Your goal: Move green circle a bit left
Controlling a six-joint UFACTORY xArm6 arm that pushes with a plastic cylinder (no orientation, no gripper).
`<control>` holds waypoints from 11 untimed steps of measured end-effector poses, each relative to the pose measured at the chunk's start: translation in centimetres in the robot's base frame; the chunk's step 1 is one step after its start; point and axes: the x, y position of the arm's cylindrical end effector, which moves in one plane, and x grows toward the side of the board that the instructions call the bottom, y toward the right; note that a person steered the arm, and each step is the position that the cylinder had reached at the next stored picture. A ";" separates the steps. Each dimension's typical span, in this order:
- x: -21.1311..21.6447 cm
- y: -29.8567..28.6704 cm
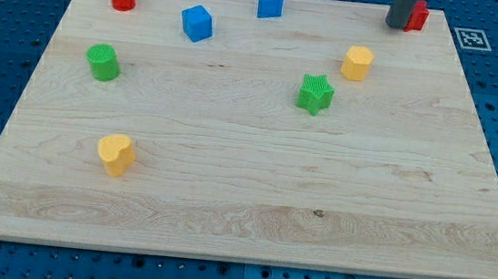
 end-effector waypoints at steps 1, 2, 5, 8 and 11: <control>0.5 -0.2; 2.9 -2.0; 5.8 -5.7; 5.8 -6.5; 5.9 -8.7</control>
